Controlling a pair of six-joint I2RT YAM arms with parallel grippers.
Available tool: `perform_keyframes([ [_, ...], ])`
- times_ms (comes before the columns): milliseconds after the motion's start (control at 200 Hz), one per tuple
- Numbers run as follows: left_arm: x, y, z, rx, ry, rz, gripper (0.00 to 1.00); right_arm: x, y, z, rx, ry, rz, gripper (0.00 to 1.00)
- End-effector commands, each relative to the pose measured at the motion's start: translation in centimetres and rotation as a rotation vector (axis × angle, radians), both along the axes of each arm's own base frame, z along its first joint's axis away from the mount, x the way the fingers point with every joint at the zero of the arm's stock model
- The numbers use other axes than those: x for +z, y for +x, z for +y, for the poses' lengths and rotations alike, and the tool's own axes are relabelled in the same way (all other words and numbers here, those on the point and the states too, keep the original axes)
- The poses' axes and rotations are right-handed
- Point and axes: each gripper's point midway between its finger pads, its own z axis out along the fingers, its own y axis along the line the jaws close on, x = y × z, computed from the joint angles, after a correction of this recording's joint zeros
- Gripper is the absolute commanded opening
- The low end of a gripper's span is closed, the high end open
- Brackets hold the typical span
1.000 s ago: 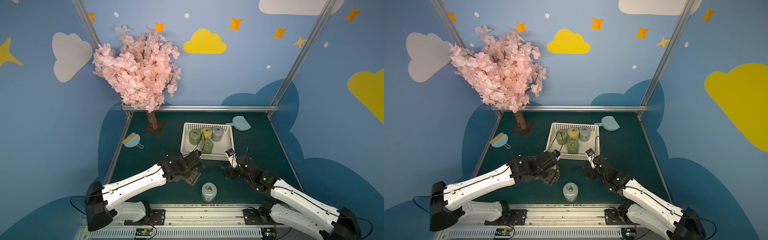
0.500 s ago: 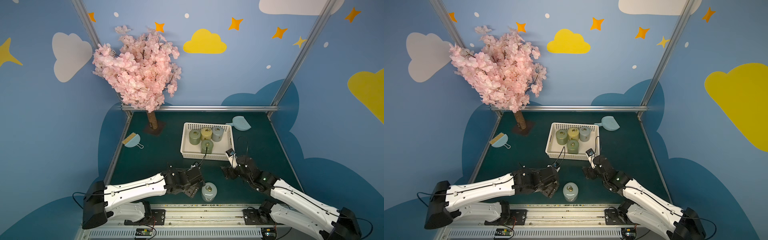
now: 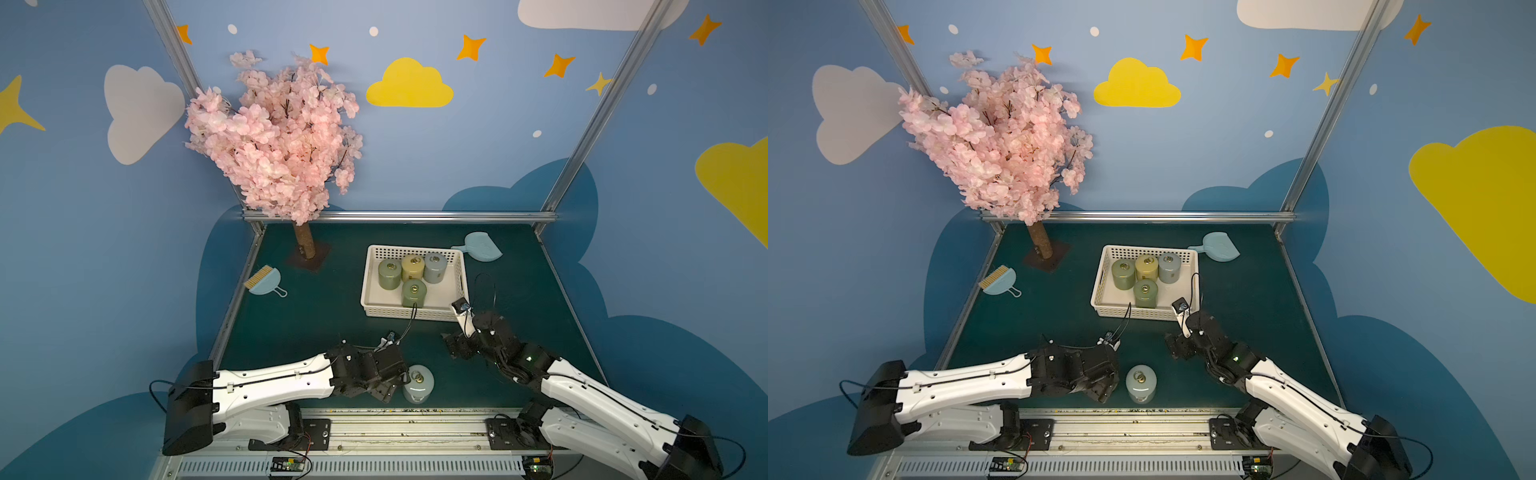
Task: Take the tea canister out of the basket
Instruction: Place the tea canister at the center of the board.
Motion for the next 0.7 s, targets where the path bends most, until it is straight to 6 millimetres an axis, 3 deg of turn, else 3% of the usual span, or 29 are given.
perform_keyframes([
  [0, 0.8, 0.6, -1.0, 0.023, -0.067, -0.036, 0.56, 0.4, 0.2, -0.2, -0.019, 0.019, -0.015, 0.98],
  [696, -1.6, -0.2, -1.3, 0.032, -0.046, 0.012, 0.57, 0.2, 0.2, -0.2, -0.019, 0.017, -0.012, 0.98],
])
